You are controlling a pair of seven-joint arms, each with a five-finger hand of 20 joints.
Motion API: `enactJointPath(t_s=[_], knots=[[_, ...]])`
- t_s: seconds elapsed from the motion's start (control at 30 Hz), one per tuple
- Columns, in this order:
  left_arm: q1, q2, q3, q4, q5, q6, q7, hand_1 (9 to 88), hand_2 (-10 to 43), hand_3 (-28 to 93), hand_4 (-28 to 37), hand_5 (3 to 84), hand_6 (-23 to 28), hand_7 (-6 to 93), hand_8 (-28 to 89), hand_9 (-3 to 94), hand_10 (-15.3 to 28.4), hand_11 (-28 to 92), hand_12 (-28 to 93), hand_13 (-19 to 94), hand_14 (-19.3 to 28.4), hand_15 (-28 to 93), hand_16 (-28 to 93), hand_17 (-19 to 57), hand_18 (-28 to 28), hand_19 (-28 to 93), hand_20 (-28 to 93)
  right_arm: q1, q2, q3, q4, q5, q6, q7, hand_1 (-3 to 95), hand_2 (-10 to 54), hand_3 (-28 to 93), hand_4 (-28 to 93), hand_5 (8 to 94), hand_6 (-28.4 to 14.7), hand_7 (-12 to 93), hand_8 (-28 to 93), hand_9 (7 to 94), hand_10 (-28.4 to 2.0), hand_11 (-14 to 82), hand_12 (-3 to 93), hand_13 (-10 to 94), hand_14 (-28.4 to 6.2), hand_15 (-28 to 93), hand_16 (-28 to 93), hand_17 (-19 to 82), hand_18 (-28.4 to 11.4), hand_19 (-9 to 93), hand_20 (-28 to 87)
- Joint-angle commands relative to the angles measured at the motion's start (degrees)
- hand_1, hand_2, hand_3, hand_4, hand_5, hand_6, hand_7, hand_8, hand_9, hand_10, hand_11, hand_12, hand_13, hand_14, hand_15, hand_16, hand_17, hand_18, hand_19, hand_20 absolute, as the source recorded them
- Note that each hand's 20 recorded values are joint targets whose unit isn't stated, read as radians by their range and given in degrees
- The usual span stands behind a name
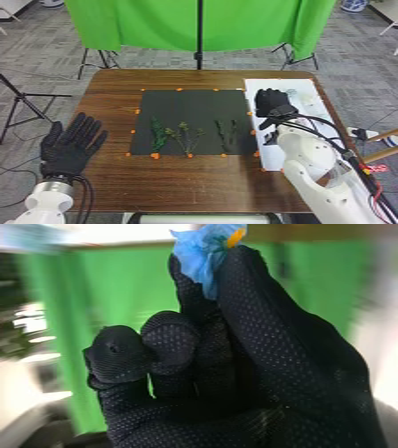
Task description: Arrange flowers
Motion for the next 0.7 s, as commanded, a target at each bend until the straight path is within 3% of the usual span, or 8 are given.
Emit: enactJointPath(t_s=[0.03, 0.1, 0.17, 0.3, 0.33, 0.47, 0.7], knots=[[-0.01, 0.34, -0.40, 0.72, -0.70, 1.79, 0.76, 27.4, 15.5, 71, -28.3, 46.1, 9.1, 11.8, -8, 39.2, 15.5, 16, 12, 30, 15.8, 35, -4, -4.6, 15.4, 33, 17, 13.66, -16.77, -11.47, 5.22, 5.93, -2.85, -10.90, 65.7, -9.5, 71, -28, 73.9, 0.0, 35, 16, 82.7, -9.8, 13.5, 48.3, 65, -12.3, 69, 55, 38, -22.9, 91, 49], [-0.11, 1.36, 0.78, 0.27, -1.30, 3.35, 3.58, 27.4, 15.5, 71, -28.3, 46.2, 9.1, 11.8, -8, 39.4, 15.8, 16, 12, 30, 15.8, 35, -4, -4.7, 15.4, 33, 17, 13.87, -19.00, -14.95, 8.18, 3.71, 0.50, -14.57, 65.3, -9.5, 72, -28, 73.3, 0.4, 36, 15, 82.5, -9.3, 13.7, 48.4, 65, -12.2, 69, 55, 38, -22.8, 91, 49], [-0.35, 1.75, 1.22, 0.28, -1.34, 2.94, 4.63, 27.6, 15.8, 71, -28.3, 47.0, 9.4, 12.2, -8, 40.5, 16.0, 17, 12, 31, 15.9, 36, -4, -4.7, 15.5, 33, 17, 14.15, -21.12, -17.30, 10.58, 1.10, 0.16, -16.89, 64.2, -9.5, 72, -28, 72.5, 1.2, 38, 15, 82.5, -8.6, 14.0, 48.1, 66, -12.1, 69, 54, 38, -22.9, 91, 49], [-1.03, 2.46, 1.78, 0.47, -1.35, 3.35, 4.35, 27.9, 16.1, 71, -28.3, 48.4, 10.0, 12.7, -9, 42.0, 16.9, 17, 12, 32, 17.1, 37, -4, -4.5, 15.6, 33, 17, 14.54, -23.72, -20.92, 13.82, -1.60, -0.48, -16.53, 63.6, -9.5, 72, -28, 71.5, 2.3, 40, 14, 82.3, -7.9, 14.4, 48.2, 66, -12.0, 70, 54, 39, -22.9, 91, 49], [-0.70, 2.78, 1.91, 0.15, -1.44, 3.76, 4.76, 28.0, 16.1, 71, -28.3, 48.7, 10.3, 12.6, -9, 42.2, 17.3, 18, 12, 32, 17.5, 37, -4, -4.6, 15.7, 33, 17, 14.31, -24.46, -21.43, 14.50, -3.32, -0.54, -16.75, 63.4, -9.5, 72, -28, 71.2, 2.6, 40, 14, 82.3, -7.6, 14.5, 48.3, 66, -12.0, 69, 54, 39, -22.9, 91, 49], [0.12, 3.30, 2.33, -0.48, -1.11, 2.23, 5.35, 28.3, 16.2, 71, -28.3, 49.5, 11.2, 11.5, -9, 43.1, 18.5, 18, 12, 32, 18.6, 39, -4, -4.8, 15.9, 33, 18, 14.37, -28.23, -21.15, 18.05, -7.39, -0.98, -16.53, 61.8, -9.5, 72, -28, 70.1, 4.3, 42, 14, 82.2, -6.5, 14.7, 48.2, 66, -11.8, 70, 53, 39, -22.8, 91, 49], [0.53, 4.37, 3.03, -0.78, -1.33, 1.52, 6.89, 28.2, 16.2, 71, -28.3, 50.1, 11.6, 10.9, -9, 44.0, 19.7, 18, 12, 33, 19.5, 40, -4, -4.8, 15.9, 33, 18, 14.72, -32.07, -22.03, 20.75, -7.71, -2.62, -13.76, 60.6, -9.5, 73, -28, 69.8, 4.5, 43, 13, 82.2, -6.6, 15.0, 48.7, 66, -11.6, 69, 53, 39, -23.0, 91, 48]])
